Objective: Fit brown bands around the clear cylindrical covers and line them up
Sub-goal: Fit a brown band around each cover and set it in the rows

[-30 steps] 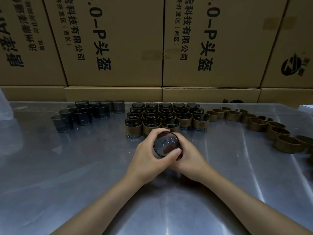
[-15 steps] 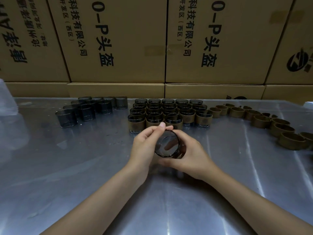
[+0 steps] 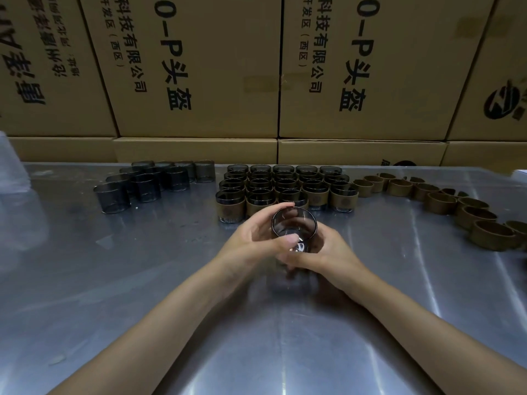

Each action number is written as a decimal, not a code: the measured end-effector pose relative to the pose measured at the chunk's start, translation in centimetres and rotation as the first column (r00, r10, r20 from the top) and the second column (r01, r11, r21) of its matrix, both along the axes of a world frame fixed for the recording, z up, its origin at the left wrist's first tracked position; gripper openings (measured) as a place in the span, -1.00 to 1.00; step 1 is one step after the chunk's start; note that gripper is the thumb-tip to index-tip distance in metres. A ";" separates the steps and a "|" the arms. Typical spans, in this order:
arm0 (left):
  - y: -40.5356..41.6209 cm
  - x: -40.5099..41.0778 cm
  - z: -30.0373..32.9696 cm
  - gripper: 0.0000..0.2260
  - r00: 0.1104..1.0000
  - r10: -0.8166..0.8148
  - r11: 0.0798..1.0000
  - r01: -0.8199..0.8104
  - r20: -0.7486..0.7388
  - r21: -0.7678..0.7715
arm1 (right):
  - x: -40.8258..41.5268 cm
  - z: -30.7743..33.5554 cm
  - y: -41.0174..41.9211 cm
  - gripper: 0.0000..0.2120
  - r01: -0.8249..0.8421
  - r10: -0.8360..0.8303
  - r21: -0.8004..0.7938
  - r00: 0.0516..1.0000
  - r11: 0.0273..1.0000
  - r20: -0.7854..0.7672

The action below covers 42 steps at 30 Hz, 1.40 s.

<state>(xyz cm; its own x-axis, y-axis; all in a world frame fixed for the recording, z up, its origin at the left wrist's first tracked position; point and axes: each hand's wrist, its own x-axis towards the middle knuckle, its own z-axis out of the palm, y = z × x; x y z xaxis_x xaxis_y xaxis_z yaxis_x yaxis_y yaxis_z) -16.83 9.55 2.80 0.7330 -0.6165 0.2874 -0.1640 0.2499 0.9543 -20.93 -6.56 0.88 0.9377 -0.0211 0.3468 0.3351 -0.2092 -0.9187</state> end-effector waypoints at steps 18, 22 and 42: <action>-1.7 -1.2 -0.3 -0.78 0.848 0.418 0.891 -0.453 -0.325 -0.039 | -1.2 0.6 1.2 -0.35 0.217 -0.163 -0.418 0.973 0.882 0.161; -2.0 -1.2 -0.7 -0.76 0.831 0.431 0.888 -0.459 -0.352 0.004 | -1.3 0.7 1.3 -0.44 0.237 -0.176 -0.393 0.967 0.888 0.187; -0.9 0.2 -1.3 -0.54 0.819 0.573 0.812 -0.573 0.033 0.114 | -1.9 0.8 4.6 -0.45 0.367 -0.354 0.005 0.895 0.930 0.269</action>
<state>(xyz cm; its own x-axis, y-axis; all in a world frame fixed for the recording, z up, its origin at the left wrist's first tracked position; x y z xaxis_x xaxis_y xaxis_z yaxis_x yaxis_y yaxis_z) -16.63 8.66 1.55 0.9643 -0.1122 0.2398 -0.2411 0.0019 0.9705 -22.87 -1.96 1.69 0.7445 -0.3194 0.5863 0.4551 -0.3998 -0.7956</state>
